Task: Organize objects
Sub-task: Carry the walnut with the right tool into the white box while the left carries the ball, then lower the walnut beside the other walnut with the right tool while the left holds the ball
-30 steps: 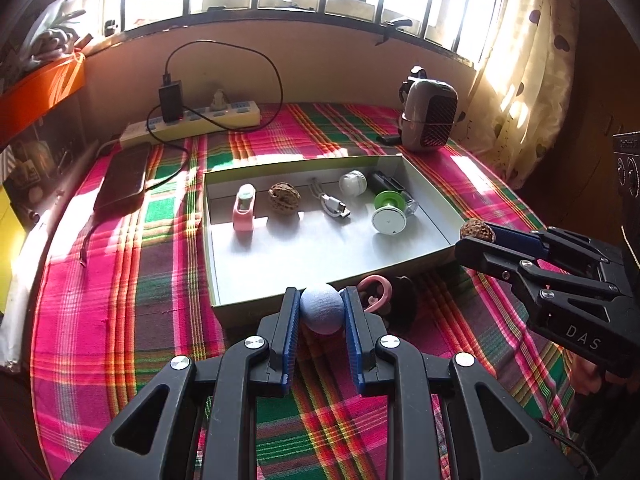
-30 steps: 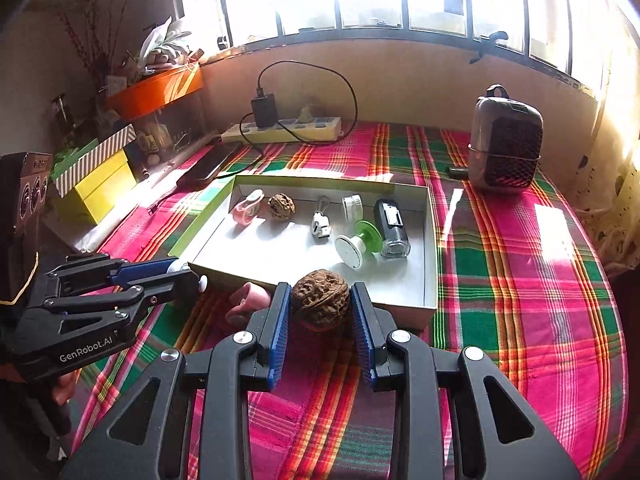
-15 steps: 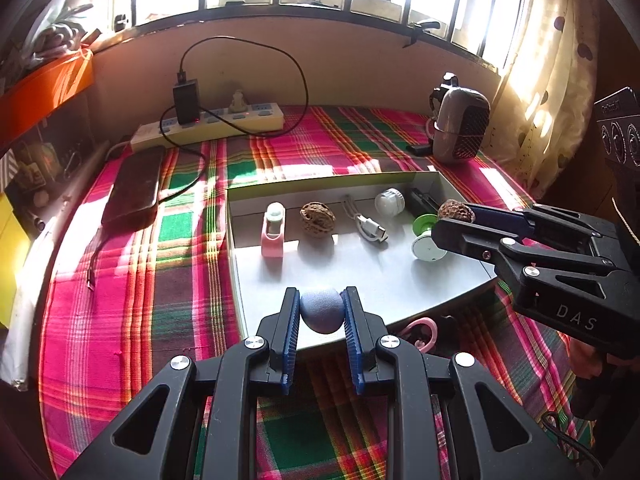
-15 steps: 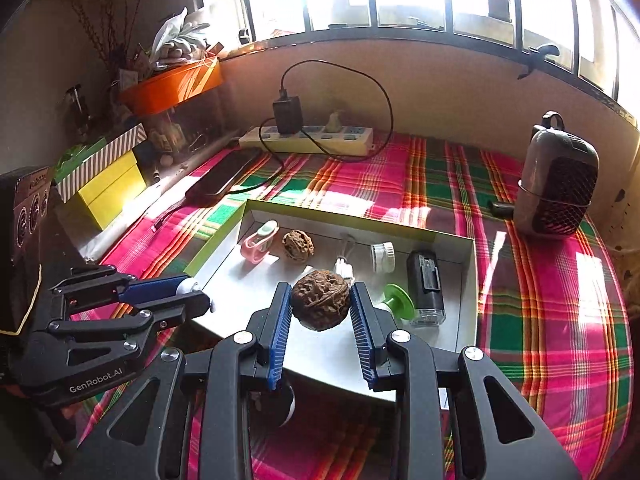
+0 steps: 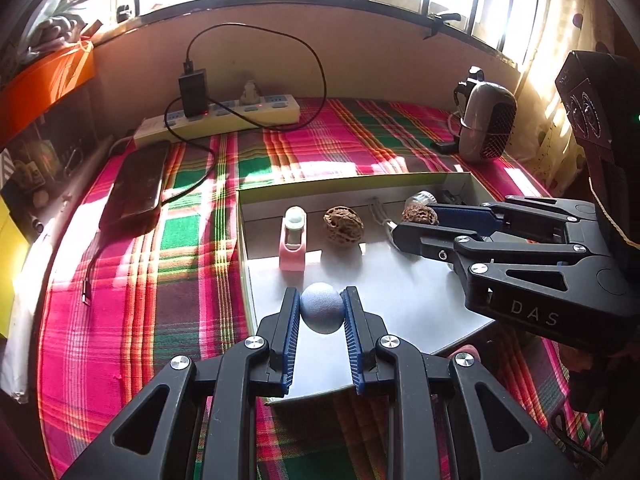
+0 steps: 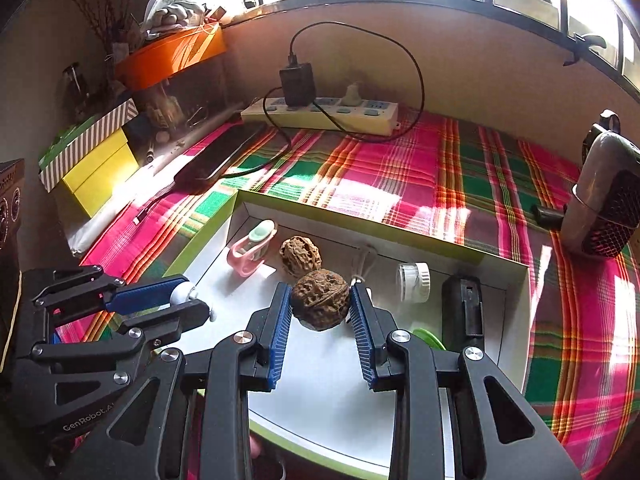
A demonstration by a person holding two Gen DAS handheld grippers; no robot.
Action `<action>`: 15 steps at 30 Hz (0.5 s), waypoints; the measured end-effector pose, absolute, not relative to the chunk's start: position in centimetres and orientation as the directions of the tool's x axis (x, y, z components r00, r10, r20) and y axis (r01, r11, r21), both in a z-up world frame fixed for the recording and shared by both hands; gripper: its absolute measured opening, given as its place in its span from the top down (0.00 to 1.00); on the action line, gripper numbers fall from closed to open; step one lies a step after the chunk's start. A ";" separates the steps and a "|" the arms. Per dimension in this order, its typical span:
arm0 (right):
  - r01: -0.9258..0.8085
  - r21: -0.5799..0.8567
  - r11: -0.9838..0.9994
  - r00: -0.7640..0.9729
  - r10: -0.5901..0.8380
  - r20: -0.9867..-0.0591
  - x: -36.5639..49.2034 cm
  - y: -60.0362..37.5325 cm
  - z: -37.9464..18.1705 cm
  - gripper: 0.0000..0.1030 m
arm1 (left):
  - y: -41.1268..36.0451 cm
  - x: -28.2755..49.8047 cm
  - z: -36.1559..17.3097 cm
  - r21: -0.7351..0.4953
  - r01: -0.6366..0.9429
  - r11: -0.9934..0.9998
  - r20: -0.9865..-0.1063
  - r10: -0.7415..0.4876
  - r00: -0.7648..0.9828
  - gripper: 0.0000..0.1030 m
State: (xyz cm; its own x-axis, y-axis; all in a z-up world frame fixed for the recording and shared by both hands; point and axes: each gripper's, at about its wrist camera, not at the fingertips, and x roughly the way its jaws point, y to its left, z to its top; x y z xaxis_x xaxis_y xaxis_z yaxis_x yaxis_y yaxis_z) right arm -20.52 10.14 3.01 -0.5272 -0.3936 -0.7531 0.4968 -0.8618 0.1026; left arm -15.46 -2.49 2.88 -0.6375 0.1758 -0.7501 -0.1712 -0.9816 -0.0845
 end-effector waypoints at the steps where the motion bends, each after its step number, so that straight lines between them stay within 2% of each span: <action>1: 0.505 0.093 -0.858 -0.522 -0.389 -0.759 -20.7 9.9 2.8 0.70 | -2.5 -15.6 2.8 -0.083 -0.173 -0.981 -0.752 0.176 -0.636 0.81; 15: 0.526 0.037 -0.850 -0.515 -0.352 -0.782 -21.7 8.5 1.5 0.70 | -2.4 -16.7 1.6 -0.076 -0.168 -0.983 -0.772 0.165 -0.614 0.81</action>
